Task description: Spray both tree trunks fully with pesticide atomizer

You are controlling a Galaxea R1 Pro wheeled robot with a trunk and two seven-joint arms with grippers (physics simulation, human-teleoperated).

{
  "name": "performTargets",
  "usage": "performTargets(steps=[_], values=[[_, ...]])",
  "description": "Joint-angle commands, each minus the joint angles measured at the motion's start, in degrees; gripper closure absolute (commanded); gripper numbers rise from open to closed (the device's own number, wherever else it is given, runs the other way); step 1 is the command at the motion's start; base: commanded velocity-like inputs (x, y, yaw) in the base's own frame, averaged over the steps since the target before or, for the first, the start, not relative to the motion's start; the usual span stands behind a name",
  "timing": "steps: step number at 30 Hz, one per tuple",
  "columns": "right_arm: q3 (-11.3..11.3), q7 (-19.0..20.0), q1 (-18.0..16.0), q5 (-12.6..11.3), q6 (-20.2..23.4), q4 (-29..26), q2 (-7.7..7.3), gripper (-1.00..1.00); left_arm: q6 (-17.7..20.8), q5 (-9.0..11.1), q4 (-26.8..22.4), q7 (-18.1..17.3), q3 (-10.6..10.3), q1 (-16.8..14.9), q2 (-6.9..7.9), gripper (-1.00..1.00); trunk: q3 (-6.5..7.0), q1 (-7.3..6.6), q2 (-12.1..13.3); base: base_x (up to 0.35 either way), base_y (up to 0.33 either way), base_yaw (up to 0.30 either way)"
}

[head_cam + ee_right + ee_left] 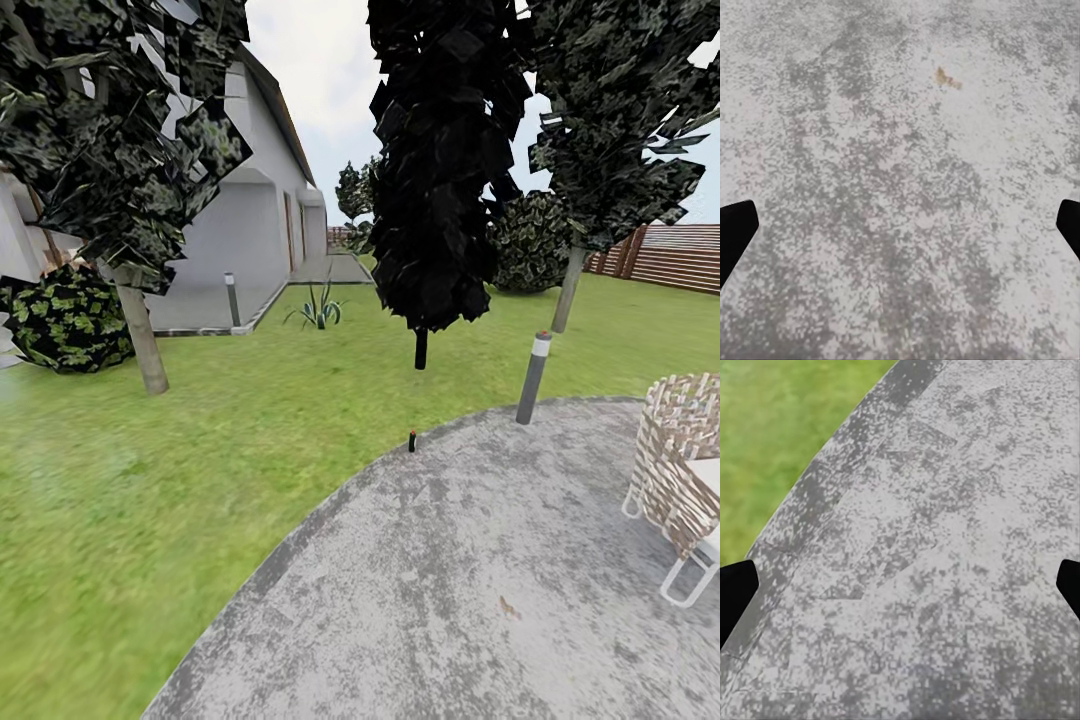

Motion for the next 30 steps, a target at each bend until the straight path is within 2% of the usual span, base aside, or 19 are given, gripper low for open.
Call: performTargets(steps=[1,30], values=[[-0.07,0.03,-0.04,0.05,-0.18,0.04,0.01,-1.00,-0.19,-0.06,0.05,0.01,0.14,-0.03,-0.01,-1.00,-0.24,0.22,-0.44,0.000,0.000,0.000],[0.00,-0.04,-0.04,0.12,-0.18,0.13,0.05,-1.00,-0.23,-0.15,0.11,0.01,0.22,-0.01,0.00,-1.00,-5.45,6.59,-12.07,0.000,0.000,0.000]])
